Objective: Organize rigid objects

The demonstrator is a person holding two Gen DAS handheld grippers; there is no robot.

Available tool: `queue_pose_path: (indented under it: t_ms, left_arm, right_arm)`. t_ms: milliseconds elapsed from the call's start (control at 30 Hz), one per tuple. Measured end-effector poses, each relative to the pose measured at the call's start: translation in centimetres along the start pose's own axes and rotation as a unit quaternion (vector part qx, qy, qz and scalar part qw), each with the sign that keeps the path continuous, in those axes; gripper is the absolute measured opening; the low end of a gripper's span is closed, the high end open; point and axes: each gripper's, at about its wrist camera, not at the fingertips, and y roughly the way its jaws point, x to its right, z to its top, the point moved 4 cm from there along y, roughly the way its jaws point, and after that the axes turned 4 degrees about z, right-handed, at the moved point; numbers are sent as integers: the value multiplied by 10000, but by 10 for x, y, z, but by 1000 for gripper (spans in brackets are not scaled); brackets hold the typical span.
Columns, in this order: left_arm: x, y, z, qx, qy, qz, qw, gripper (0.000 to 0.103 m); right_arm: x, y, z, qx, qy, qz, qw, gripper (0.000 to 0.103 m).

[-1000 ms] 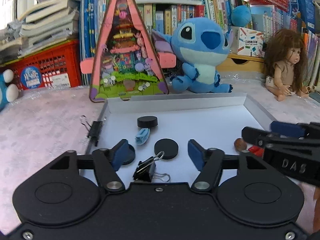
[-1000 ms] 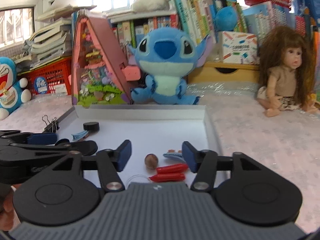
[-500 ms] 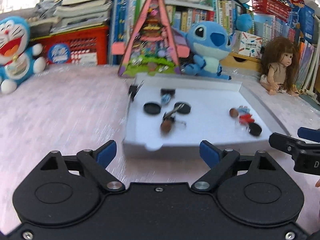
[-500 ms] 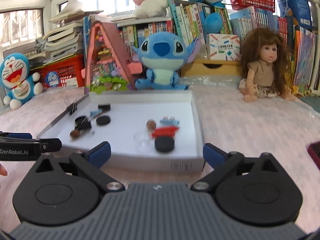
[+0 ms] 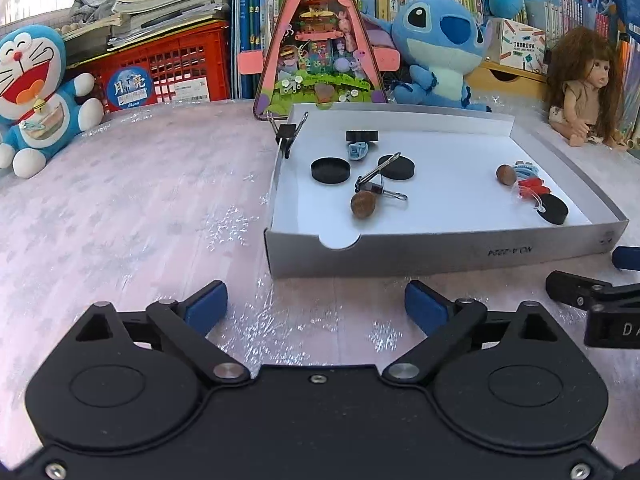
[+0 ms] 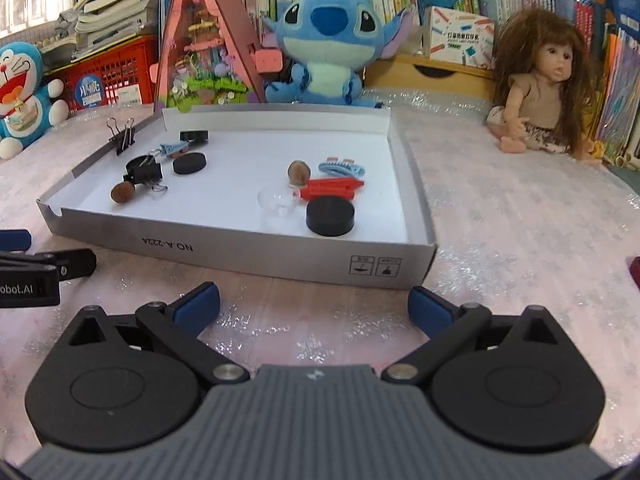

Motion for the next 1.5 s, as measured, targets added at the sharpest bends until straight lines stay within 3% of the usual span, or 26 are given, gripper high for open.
queue_pose_path:
  t_ms: [167, 1500]
  left_arm:
    - [1, 9, 2, 32, -59, 27, 10000, 102]
    - [3, 14, 5, 19, -66, -42, 10000, 103]
  right_arm:
    - [1, 5, 3, -17, 40, 31, 10000, 103]
    - [1, 10, 7, -36, 59, 78, 9999, 103]
